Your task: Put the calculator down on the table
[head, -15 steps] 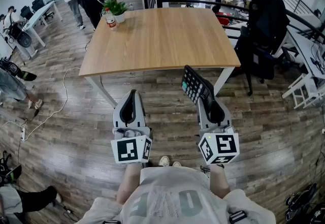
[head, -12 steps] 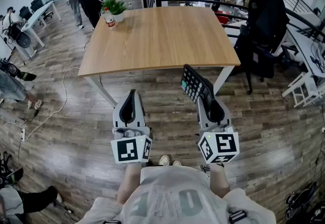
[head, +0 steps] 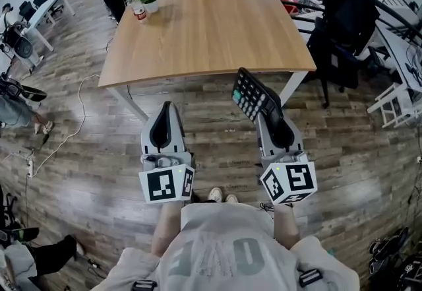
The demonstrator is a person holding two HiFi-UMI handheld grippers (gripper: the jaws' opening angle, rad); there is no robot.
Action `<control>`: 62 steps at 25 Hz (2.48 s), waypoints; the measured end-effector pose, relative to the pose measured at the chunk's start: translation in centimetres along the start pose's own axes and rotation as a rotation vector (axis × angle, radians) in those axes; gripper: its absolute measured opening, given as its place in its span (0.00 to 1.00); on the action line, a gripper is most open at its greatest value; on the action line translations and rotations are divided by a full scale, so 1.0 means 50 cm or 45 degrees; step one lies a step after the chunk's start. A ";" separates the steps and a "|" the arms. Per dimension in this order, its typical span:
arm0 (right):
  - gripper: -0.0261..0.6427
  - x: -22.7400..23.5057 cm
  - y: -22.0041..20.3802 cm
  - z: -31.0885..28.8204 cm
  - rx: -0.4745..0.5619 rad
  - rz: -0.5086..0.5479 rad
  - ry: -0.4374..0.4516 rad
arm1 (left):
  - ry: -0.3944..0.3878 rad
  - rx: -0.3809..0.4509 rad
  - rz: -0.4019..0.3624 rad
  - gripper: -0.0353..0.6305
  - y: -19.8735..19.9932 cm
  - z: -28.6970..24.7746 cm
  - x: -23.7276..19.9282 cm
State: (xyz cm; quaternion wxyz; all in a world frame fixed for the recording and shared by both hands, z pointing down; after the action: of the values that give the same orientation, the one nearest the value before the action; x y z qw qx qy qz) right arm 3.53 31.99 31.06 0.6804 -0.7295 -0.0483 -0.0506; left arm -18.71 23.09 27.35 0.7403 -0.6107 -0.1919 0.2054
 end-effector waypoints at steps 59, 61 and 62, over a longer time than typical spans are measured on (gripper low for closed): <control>0.21 0.387 0.154 -1.022 -0.305 0.221 0.443 | 0.215 0.015 -0.132 0.07 -0.134 -0.914 -0.264; 0.21 0.378 0.154 -1.067 -0.426 0.292 0.576 | 0.202 0.001 -0.134 0.07 -0.142 -0.926 -0.268; 0.21 0.372 0.153 -1.089 -0.492 0.331 0.650 | 0.198 -0.005 -0.134 0.07 -0.146 -0.930 -0.269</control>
State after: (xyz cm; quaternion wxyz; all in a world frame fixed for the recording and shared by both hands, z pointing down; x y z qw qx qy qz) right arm 22.55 -22.83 29.85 0.5206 -0.8087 0.2272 -0.1527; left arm -4.65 -23.77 25.67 0.7614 -0.6154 -0.1662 0.1176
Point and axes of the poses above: the fingertips, and each gripper's own axes: z backward along the fingers, x to its right, y out of its top, the point moved 5 cm from there along z, backward along the fingers, and after that the axes turned 5 degrees about -x, right-handed, at the moved point
